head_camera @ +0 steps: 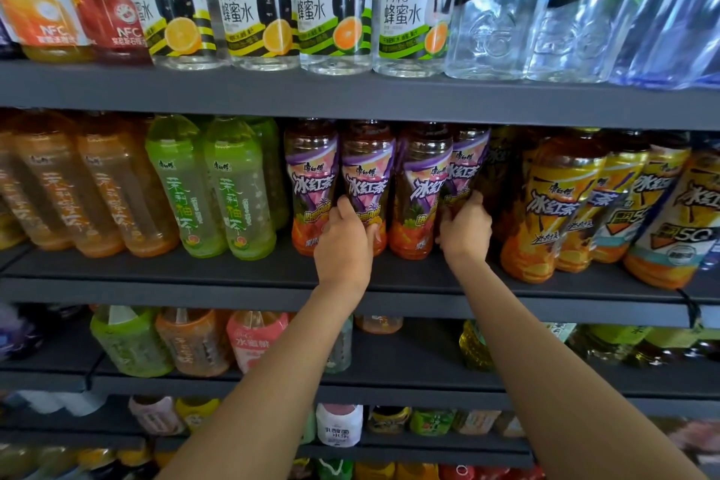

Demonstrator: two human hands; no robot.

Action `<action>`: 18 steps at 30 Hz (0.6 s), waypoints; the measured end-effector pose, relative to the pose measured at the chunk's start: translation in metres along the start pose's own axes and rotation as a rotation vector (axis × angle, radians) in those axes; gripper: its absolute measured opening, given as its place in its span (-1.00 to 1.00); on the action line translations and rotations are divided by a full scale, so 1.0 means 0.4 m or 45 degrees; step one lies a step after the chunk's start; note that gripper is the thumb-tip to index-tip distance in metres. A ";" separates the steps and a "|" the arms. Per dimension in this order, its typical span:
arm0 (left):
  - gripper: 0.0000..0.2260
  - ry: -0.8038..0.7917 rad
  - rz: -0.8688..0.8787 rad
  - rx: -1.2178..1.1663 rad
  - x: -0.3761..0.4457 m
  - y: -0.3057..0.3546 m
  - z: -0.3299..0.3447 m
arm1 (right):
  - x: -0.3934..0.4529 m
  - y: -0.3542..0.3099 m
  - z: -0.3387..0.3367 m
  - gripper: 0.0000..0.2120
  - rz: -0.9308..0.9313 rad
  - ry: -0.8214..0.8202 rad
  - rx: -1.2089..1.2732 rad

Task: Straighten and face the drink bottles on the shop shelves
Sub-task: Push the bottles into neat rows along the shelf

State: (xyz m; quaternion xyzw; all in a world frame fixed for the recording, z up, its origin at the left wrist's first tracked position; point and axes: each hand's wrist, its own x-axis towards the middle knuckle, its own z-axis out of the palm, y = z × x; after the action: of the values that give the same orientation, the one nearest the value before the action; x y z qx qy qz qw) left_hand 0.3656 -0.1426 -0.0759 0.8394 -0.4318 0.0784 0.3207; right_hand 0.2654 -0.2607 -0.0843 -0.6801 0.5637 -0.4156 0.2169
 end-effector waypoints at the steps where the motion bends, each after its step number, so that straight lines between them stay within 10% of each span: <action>1: -0.48 -0.001 -0.004 -0.003 0.000 0.001 0.000 | 0.002 0.003 0.000 -0.65 0.000 -0.025 0.005; 12: -0.62 0.397 0.084 -0.412 -0.135 0.101 0.080 | -0.105 0.027 -0.181 -0.74 -0.600 0.292 -0.059; 18: -0.60 0.256 -0.026 -0.555 -0.122 0.192 0.100 | -0.084 0.091 -0.273 -0.39 -0.059 0.353 -0.013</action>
State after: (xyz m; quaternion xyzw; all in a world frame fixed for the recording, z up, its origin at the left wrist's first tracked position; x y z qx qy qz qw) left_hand 0.2702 -0.1665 -0.0911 0.7427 -0.3959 0.0633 0.5364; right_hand 0.1550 -0.2199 -0.0617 -0.6300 0.5746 -0.5075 0.1237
